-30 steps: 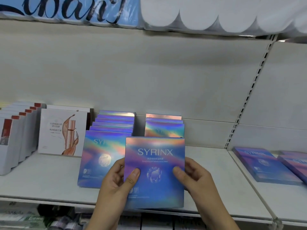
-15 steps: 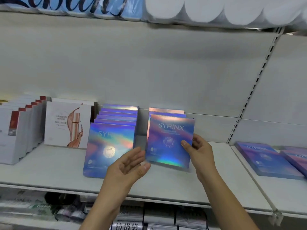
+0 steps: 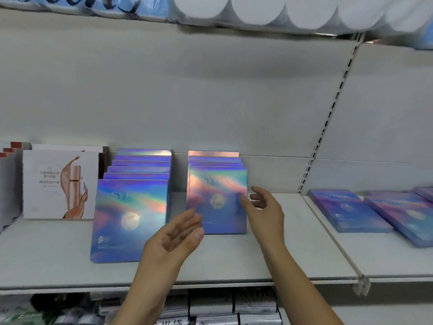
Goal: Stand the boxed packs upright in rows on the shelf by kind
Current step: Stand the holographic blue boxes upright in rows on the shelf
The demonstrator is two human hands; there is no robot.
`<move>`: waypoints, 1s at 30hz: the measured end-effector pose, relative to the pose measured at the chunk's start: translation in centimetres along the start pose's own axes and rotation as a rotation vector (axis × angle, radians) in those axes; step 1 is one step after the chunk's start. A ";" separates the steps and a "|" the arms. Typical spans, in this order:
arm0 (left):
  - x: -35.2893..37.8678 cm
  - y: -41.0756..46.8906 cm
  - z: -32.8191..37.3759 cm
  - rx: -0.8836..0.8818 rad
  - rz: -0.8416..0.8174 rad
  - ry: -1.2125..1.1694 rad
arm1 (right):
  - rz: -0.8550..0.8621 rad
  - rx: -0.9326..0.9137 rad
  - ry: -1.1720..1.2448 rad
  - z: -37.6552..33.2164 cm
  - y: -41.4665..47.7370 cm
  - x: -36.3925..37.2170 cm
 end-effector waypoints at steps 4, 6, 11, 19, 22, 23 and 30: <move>2.9 0.9 -1.8 -0.073 -0.071 -0.019 | -0.035 0.050 0.107 1.0 -1.7 -5.1; 5.9 1.2 -3.7 -0.136 -0.153 0.004 | -0.007 0.085 0.086 2.8 -2.7 -9.4; 14.1 0.3 -8.4 -0.236 -0.320 0.070 | 0.094 0.177 0.057 6.9 -4.3 -19.9; 27.8 -0.5 -14.7 -0.217 -0.321 0.218 | 0.132 0.168 0.054 15.6 -0.7 -33.4; 33.0 -0.2 -16.2 -0.203 -0.292 0.257 | 0.112 0.153 0.036 18.3 2.1 -37.9; 34.2 0.1 -16.5 -0.203 -0.279 0.274 | 0.106 0.143 0.025 18.9 3.2 -39.2; 37.1 3.4 -17.5 -0.144 -0.164 0.520 | 0.034 0.046 -0.135 20.5 10.6 -42.9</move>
Point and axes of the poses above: each hand's wrist, its own y-axis towards the middle knuckle, its own x-axis out of the palm, z = x × y, the point moved 1 cm from there along y, towards the middle knuckle, and after that the axes turned 13 degrees about -y, right-handed, at the moved point
